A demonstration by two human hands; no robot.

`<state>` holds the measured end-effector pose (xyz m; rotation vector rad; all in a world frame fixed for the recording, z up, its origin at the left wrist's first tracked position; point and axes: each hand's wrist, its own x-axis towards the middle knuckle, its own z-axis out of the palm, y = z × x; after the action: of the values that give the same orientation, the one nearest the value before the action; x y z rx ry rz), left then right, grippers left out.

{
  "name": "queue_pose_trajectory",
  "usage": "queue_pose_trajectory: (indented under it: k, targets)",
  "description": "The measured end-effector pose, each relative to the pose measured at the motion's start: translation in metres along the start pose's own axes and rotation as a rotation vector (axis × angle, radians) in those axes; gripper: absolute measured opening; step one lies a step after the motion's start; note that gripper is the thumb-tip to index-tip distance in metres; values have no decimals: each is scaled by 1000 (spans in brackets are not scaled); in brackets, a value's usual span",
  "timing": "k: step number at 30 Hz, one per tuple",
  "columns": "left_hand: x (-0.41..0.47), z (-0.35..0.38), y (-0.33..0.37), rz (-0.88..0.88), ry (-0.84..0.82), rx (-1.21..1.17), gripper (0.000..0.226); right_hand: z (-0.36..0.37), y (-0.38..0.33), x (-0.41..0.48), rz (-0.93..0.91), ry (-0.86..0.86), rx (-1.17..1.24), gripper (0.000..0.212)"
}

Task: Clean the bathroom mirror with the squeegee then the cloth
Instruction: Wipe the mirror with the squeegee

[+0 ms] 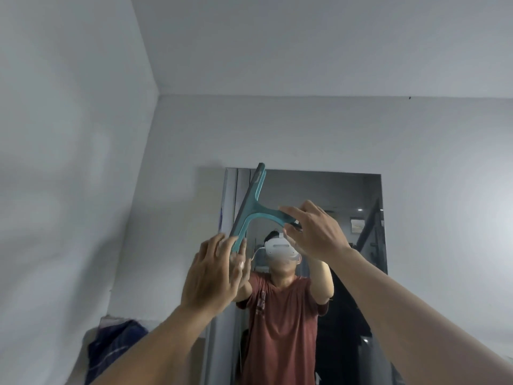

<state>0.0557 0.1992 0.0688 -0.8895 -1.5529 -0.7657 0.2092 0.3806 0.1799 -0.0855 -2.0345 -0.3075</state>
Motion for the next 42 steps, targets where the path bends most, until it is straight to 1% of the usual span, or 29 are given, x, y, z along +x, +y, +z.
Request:
queue_pose_trajectory:
  k: [5, 10, 14, 16, 24, 31, 37, 42]
  targets:
    - [-27, 19, -11, -4, -91, 65, 70, 6, -8, 15, -27, -21, 4, 43]
    - [-49, 33, -9, 12, -106, 136, 91, 6, -12, 33, -63, -56, -82, 45]
    - [-71, 45, -6, 85, -172, 132, 86, 6, -14, 44, -101, -78, -132, 46]
    - [-77, 50, -6, 114, -215, 145, 88, 4, -15, 48, -125, -98, -156, 46]
    - [-78, 56, -8, 113, -245, 130, 92, 0, -22, 56, -211, -146, -289, 43]
    - [-79, 54, -10, 96, -294, 106, 93, 3, -20, 55, -188, -162, -273, 42]
    - [-76, 44, -12, 172, -285, 156, 99, -1, -3, 49, -188, -158, -290, 41]
    - [-74, 46, -13, 170, -289, 187, 95, -15, 22, 36, -122, -155, -306, 44]
